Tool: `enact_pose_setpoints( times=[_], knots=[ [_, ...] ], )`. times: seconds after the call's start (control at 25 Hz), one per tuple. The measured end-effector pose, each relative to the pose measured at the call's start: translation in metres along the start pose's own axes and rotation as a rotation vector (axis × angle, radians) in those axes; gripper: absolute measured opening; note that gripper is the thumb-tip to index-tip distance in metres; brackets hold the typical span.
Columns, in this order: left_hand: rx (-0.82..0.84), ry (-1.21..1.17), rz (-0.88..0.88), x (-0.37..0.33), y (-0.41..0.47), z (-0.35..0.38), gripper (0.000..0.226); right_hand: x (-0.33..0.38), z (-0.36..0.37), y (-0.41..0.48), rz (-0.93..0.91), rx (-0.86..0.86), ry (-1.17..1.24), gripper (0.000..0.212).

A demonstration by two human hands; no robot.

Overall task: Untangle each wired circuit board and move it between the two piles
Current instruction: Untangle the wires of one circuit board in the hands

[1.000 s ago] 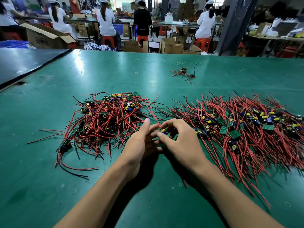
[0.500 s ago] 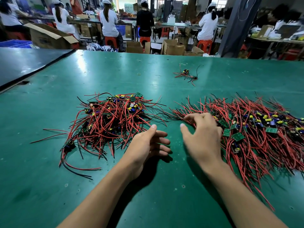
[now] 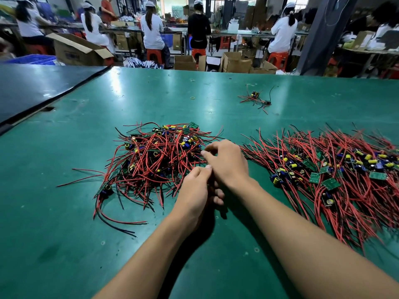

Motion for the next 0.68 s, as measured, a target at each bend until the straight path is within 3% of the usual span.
enact_pose_setpoints(
  times=[0.12,0.24,0.4,0.56,0.68],
  knots=[
    [0.010,0.006,-0.008,-0.001,0.000,0.001,0.024,0.012,0.014,0.027,0.044,0.154,-0.093,0.029],
    [0.033,0.009,-0.019,0.000,0.002,0.002,0.029,0.016,0.034,0.038,0.105,0.278,0.026,0.034],
    [0.078,0.043,-0.017,0.000,0.003,0.003,0.026,0.012,0.039,0.043,0.233,0.264,0.348,0.021],
    [0.090,0.057,0.004,-0.002,0.001,0.001,0.023,0.018,0.039,0.038,0.271,0.258,0.416,0.019],
    [0.093,0.074,0.010,-0.003,0.000,0.001,0.025,0.011,0.023,0.033,0.301,0.142,0.514,0.010]
  ],
)
Point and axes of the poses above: each hand's wrist, its own y-axis towards the middle knuckle, its own z-axis out of the palm, x = y × z, the point moved 7 cm from there along y, towards the middle knuckle, and after that the axes turned 14 degrees about -y, right-handed, at the moved point
